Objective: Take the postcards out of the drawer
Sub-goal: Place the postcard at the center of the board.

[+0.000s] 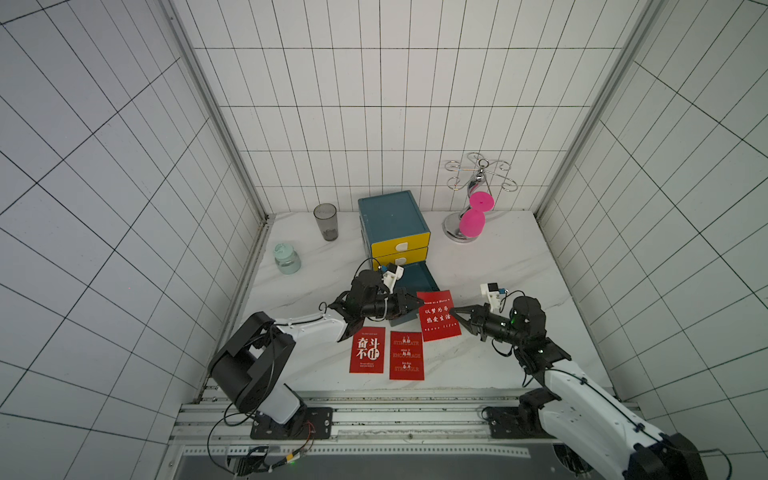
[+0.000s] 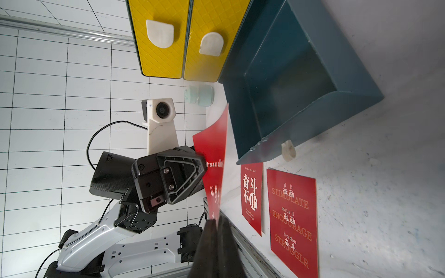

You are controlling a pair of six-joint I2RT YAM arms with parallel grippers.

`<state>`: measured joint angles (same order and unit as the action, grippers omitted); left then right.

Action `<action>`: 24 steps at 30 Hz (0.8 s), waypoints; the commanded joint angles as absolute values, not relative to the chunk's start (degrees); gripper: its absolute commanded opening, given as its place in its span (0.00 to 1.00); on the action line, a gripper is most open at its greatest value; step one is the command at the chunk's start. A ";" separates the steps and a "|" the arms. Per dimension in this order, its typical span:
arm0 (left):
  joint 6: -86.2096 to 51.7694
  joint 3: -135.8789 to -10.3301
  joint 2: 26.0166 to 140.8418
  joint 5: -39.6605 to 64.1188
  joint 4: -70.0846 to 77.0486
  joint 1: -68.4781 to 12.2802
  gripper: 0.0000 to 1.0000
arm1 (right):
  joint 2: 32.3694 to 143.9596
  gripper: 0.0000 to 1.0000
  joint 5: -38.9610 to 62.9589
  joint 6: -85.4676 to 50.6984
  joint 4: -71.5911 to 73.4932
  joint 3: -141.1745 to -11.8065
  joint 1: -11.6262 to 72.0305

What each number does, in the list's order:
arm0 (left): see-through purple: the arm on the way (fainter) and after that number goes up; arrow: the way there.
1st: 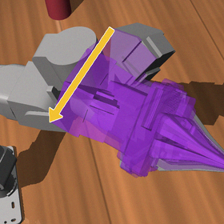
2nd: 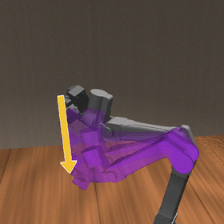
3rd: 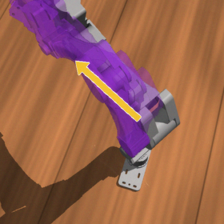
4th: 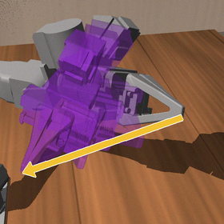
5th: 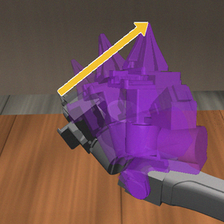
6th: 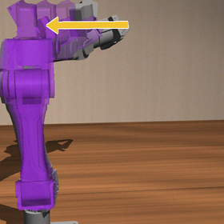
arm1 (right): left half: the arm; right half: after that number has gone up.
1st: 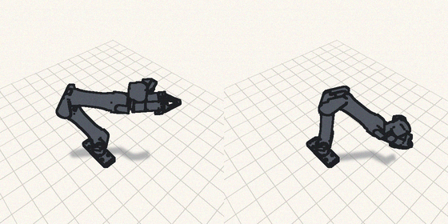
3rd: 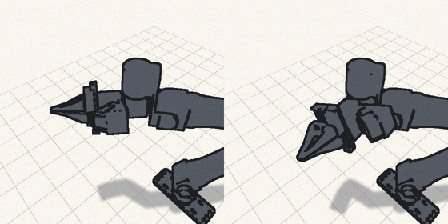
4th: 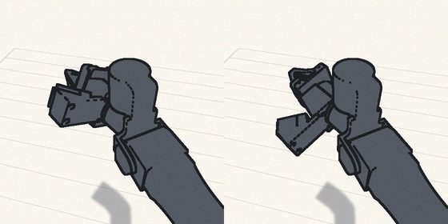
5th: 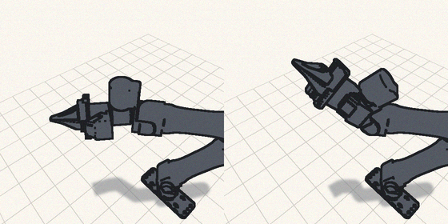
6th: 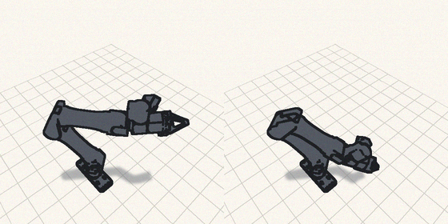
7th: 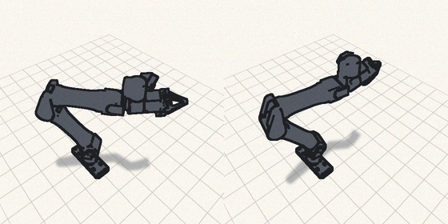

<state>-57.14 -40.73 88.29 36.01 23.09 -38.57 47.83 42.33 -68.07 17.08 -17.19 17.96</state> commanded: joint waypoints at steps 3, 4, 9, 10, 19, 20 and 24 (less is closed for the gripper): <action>-53.99 -43.43 87.89 34.08 17.25 -40.02 0.00 | 46.53 0.37 41.33 -62.37 7.91 -19.56 16.77; -53.25 -44.19 87.36 33.09 14.59 -40.37 0.00 | 45.92 0.58 40.29 -59.89 3.06 -21.54 16.34; -51.42 -46.25 85.39 29.25 6.23 -42.89 0.00 | 45.20 1.00 37.15 -49.63 -13.85 -31.14 10.52; -51.65 -46.32 85.39 28.77 5.61 -43.66 0.00 | 45.43 0.99 37.05 -47.52 -15.91 -32.98 8.97; -57.35 -47.50 90.00 22.09 2.81 -49.77 0.00 | 49.56 0.99 41.25 -41.89 -19.12 -41.69 1.00; -57.76 -47.71 90.53 21.65 2.75 -50.22 0.00 | 49.63 0.99 41.46 -41.76 -19.07 -41.91 0.84; -58.80 -49.41 93.12 20.51 1.50 -51.62 0.00 | 49.23 1.00 42.51 -41.51 -19.13 -41.67 0.37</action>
<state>-57.54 -46.94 91.64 22.85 2.48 -50.85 49.52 40.64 -43.51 -17.58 -39.13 1.10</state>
